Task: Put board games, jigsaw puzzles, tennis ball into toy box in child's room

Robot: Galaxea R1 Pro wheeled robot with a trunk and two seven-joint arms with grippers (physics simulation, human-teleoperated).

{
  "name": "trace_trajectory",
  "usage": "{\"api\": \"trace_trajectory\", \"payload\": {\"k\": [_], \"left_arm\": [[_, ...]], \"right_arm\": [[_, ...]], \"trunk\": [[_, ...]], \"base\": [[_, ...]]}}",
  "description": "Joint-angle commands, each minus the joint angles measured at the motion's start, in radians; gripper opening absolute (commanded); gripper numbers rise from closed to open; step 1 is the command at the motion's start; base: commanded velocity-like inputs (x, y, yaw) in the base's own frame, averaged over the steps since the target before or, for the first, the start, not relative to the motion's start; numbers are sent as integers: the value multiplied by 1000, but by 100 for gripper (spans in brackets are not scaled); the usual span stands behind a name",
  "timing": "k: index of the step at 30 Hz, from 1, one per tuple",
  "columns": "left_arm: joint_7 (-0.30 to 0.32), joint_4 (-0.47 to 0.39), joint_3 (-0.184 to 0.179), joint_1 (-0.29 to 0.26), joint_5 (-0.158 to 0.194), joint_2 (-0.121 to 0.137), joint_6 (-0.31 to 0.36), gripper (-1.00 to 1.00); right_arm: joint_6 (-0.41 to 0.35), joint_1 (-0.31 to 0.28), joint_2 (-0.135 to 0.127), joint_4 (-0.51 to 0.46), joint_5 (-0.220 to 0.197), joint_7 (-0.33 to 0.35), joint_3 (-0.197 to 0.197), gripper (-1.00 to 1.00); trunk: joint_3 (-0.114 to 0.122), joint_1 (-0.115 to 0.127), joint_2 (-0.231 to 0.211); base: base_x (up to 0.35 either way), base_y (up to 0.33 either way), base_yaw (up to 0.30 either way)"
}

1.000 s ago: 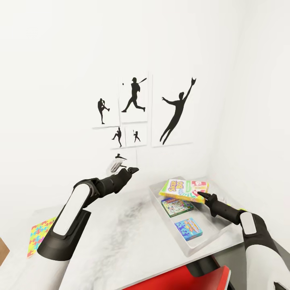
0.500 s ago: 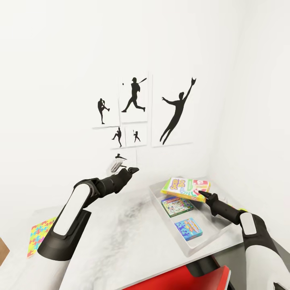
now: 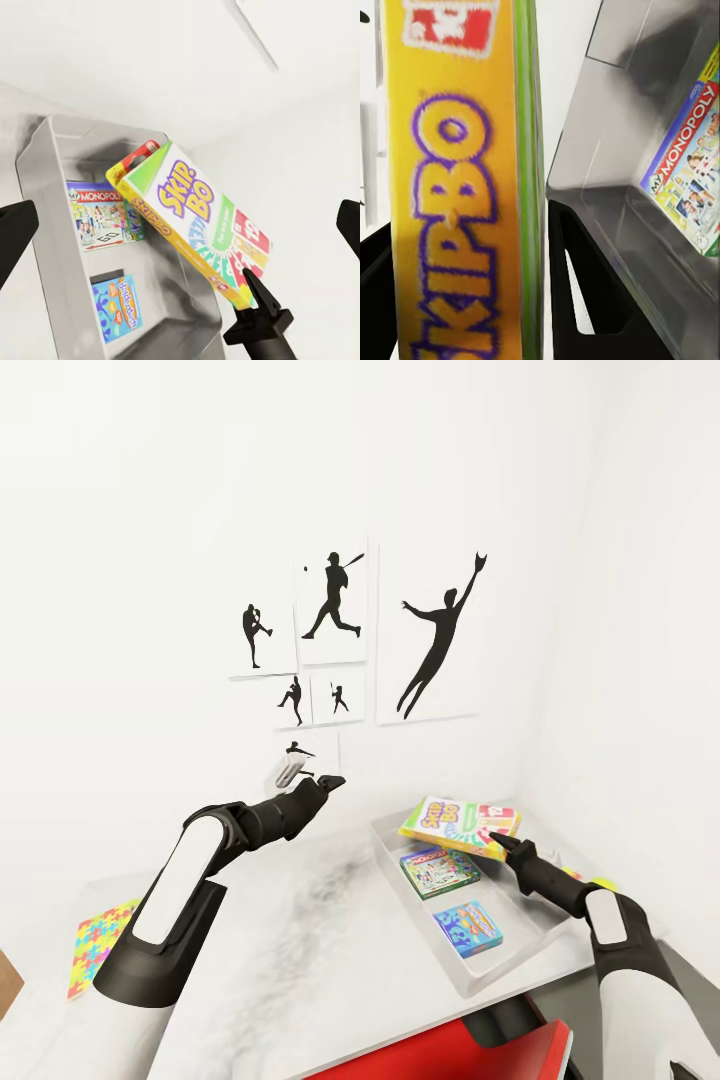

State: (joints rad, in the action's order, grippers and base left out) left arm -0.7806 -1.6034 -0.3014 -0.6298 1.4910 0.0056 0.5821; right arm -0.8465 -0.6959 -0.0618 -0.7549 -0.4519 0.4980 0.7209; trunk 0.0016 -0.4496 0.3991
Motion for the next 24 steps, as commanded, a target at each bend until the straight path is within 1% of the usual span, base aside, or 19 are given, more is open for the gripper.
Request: {"api": "trace_trajectory", "payload": {"k": [1,9,15,24], "left_arm": [[-8,-1,-1,-1,8,1,-1,100],[-8,0,-1,-1,8,1,-1,100],[-8,1,0,-1,8,1,-1,100],[-8,2,0,-1,8,1,-1,100]], "right_arm": [[0,-1,2,0,0,0,4,-100],[23,-1,13,1,-19,-21,8,-100],[27,-1,37,2,-25,-47,9,-100],[28,1,49,3,-27,-65,9,-100]], "trunk": [[0,0,1],[0,0,1],[0,0,1],[0,0,1]], "base": [[0,0,0],[0,0,0],[0,0,0],[0,0,0]]}}
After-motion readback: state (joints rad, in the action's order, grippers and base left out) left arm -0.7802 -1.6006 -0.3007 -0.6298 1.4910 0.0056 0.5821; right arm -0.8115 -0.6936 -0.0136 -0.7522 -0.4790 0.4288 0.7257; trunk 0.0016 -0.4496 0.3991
